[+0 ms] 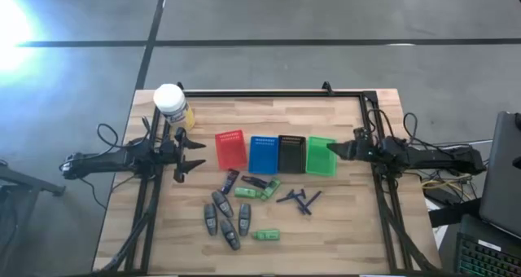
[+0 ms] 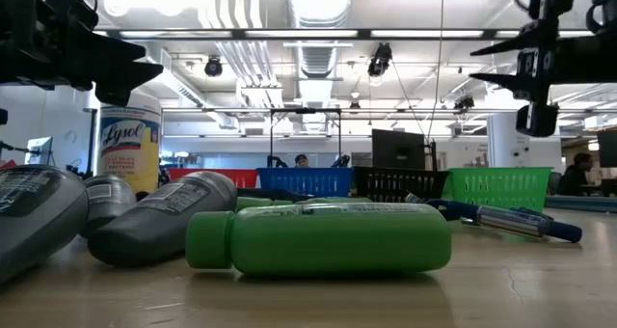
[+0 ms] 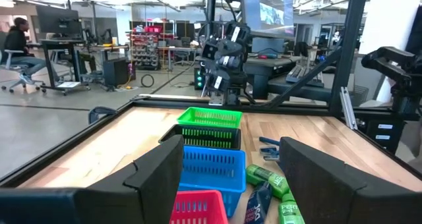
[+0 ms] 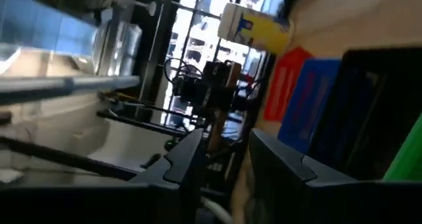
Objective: Pick & Place Travel size toiletries
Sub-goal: Put the razor into the red basket
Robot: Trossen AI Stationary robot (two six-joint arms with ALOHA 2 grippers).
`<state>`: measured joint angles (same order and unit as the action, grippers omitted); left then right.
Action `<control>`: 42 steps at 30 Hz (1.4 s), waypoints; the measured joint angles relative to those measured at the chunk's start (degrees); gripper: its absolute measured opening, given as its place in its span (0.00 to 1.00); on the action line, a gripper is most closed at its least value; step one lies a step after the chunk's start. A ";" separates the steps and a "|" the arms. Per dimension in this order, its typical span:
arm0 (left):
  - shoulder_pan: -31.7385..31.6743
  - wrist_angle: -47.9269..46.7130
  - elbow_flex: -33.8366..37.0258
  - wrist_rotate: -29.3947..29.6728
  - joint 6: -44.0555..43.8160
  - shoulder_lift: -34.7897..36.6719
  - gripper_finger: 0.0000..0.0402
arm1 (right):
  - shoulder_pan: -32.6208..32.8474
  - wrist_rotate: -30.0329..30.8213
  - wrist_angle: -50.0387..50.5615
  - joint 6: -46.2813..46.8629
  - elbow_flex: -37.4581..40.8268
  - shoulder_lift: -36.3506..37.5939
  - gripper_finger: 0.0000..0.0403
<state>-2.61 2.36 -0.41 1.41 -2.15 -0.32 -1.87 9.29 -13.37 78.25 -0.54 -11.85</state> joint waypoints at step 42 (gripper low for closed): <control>0.02 -0.49 0.00 -0.07 -0.02 -0.02 0.64 | 18.88 -38.89 39.30 -58.25 -43.06 -75.38 0.27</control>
<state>-2.59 1.87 -0.42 1.34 -2.17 -0.34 17.00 -29.60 25.93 20.00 -43.59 -87.24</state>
